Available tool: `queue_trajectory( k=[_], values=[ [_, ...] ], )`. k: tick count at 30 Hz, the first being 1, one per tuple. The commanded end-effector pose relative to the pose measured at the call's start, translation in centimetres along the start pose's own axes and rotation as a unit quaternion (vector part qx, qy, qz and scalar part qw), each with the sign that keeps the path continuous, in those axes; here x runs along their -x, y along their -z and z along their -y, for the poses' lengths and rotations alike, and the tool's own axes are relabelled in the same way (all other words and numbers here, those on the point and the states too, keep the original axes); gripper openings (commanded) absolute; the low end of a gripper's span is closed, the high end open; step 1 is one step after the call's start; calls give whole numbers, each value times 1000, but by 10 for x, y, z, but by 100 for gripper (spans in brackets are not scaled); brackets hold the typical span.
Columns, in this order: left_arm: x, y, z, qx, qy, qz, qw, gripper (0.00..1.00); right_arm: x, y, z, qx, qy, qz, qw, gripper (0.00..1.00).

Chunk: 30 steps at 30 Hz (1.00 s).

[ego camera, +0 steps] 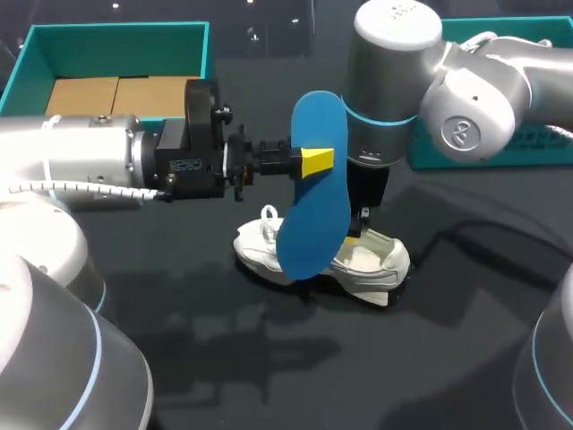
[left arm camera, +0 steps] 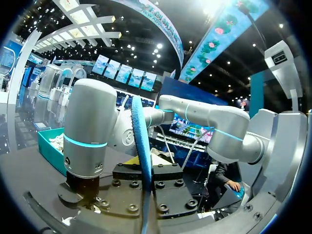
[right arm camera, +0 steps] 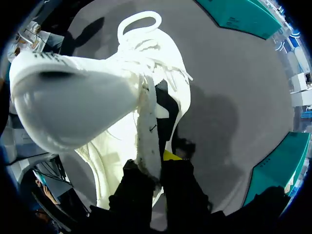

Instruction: Take the shoe out of the shoebox, open the shoe tongue, remove and reinsert the insole, then place the shoe into the shoebox

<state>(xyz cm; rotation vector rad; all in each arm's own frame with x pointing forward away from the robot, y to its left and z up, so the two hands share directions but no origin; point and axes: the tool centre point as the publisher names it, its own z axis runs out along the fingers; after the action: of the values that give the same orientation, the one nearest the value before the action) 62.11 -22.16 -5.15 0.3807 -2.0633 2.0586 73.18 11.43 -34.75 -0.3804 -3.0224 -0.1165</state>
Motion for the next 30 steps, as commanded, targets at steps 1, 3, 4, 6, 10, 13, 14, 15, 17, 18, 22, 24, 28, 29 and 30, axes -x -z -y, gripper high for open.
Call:
queue_trajectory(
  k=[1, 3, 4, 6, 10, 13, 14, 15, 17, 18, 22, 24, 28, 29, 30],
  values=[
    [0, -2, -1, -1, 0, 0, 1000, 0, -10, 19, 9, 26, -72, 6, 997, 0],
    [0, -2, -1, -1, 0, 0, 1000, 0, -18, 26, 4, 42, -120, 11, 992, 0],
    [0, -2, -1, -1, 0, 0, 1000, 0, -23, 30, 1, 64, -125, 10, 990, 0],
    [0, -2, -1, -1, 0, 0, 1000, 0, -23, 30, 1, 64, -125, 10, 990, 0],
    [0, -2, -1, -1, 0, 0, 1000, 0, -23, 30, 1, 64, -125, 10, 990, 0],
    [0, -2, -1, -1, 0, 0, 1000, 0, -23, 30, 1, 64, -125, 10, 990, 0],
    [0, -2, -1, -1, 0, 0, 1000, 0, -23, 30, 1, 64, -125, 10, 990, 0],
    [0, -2, -1, -1, 0, 0, 1000, 0, -23, 30, 1, 64, -125, 10, 990, 0],
    [0, -2, -1, -1, 0, 0, 1000, 0, -23, 30, 1, 64, -125, 10, 990, 0],
    [0, -2, -1, -1, 0, 0, 1000, 0, -23, 30, 1, 64, -125, 10, 990, 0],
    [0, -2, -1, -1, 0, 0, 1000, 0, -26, 28, -2, 45, -305, -9, 951, 0],
    [0, -2, -1, -1, 0, 0, 1000, 0, -28, 27, -1, 48, -361, -12, 931, 0],
    [0, -2, -1, -1, 0, 0, 1000, 0, -39, 30, 1, 45, -463, 3, 885, 0],
    [0, -2, -1, -1, 0, 0, 1000, 0, -41, 31, 1, 44, -473, 6, 880, 0],
    [0, -2, -1, -1, 0, 0, 1000, 0, -43, 31, 1, 46, -486, 12, 873, 0]
  ],
)
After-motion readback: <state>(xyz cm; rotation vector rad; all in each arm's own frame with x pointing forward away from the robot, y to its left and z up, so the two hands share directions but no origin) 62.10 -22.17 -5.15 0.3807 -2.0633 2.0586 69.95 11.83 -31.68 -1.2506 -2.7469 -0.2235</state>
